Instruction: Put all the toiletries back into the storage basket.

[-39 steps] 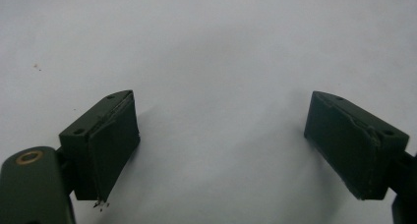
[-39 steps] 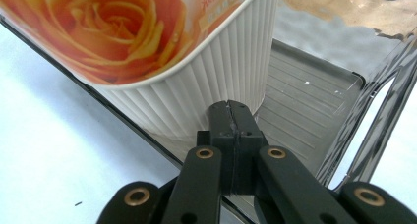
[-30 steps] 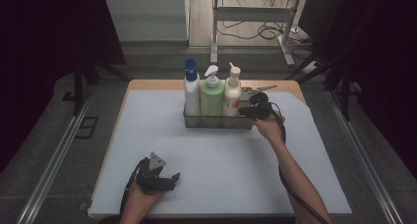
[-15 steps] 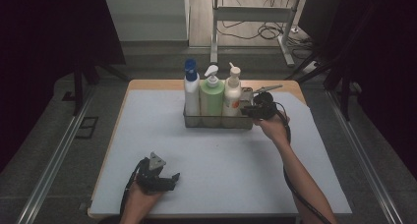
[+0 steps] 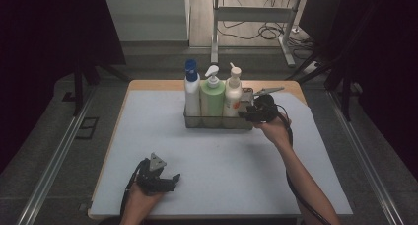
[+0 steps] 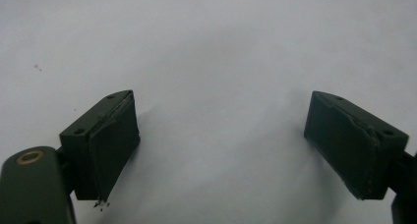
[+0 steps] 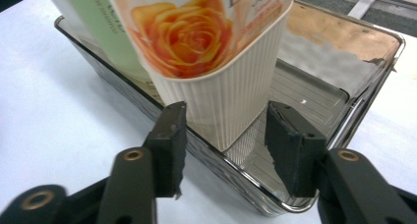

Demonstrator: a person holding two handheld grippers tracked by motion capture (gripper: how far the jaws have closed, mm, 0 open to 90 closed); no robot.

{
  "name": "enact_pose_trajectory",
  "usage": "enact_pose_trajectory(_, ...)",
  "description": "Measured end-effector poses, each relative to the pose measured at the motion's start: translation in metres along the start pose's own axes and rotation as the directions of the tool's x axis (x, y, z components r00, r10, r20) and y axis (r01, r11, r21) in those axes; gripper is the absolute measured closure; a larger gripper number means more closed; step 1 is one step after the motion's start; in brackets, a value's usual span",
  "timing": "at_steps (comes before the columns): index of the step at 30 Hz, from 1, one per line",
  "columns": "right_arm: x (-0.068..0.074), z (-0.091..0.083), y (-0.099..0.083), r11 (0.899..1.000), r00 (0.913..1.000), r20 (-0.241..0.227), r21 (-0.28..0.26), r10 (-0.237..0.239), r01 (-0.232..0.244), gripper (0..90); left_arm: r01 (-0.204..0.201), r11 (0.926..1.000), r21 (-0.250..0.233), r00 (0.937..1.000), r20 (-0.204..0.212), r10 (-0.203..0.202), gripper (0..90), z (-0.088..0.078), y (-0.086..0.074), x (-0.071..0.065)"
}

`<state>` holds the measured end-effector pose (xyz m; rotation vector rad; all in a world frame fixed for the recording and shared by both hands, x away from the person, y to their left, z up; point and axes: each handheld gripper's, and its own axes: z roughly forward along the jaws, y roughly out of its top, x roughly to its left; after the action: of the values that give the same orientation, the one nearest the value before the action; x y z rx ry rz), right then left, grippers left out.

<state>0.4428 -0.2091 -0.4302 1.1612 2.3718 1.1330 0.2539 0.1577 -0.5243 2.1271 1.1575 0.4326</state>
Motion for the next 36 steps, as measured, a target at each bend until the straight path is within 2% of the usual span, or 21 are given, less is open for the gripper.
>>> enact_pose_trajectory(9, 0.008, -0.005, -0.005, 0.998, 0.9982, -0.018, 0.003, -0.057, 0.057, 39.3, 0.0, 1.0, -0.002, 1.0, -0.001, 0.0, 13.0, 0.0, 0.0, 0.0)
enact_pose_trajectory(14, 0.015, -0.015, -0.007, 0.997, 0.996, -0.049, -0.018, -0.075, 0.074, 33.7, 0.0, 1.0, -0.002, 1.0, -0.001, 0.0, 13.0, 0.0, 0.0, 0.0)
enact_pose_trajectory(20, 0.024, -0.028, -0.013, 0.994, 0.9909, -0.081, -0.016, -0.107, 0.106, 26.5, 0.0, 1.0, -0.002, 1.0, -0.001, 0.0, 13.1, 0.0, 0.0, 0.0)
enact_pose_trajectory(24, 0.031, -0.036, -0.019, 0.992, 0.9874, -0.093, -0.02, -0.128, 0.127, 19.9, 0.0, 1.0, -0.002, 1.0, -0.001, 0.0, 13.0, 0.0, 0.0, 0.0)
enact_pose_trajectory(28, 0.036, -0.043, -0.027, 0.989, 0.9847, -0.096, -0.002, -0.145, 0.146, 14.3, -0.001, 1.0, -0.001, 1.0, -0.001, 0.001, 13.1, 0.0, 0.0, 0.0)
enact_pose_trajectory(33, 0.042, -0.052, -0.04, 0.982, 0.9774, -0.093, 0.006, -0.189, 0.191, 12.7, -0.001, 1.0, -0.001, 1.0, -0.001, 0.001, 13.0, 0.0, 0.0, 0.0)
enact_pose_trajectory(36, 0.045, -0.057, -0.048, 0.98, 0.9763, -0.088, 0.007, -0.197, 0.199, 11.8, -0.001, 1.0, -0.002, 1.0, -0.001, 0.001, 13.0, 0.0, 0.0, 0.0)
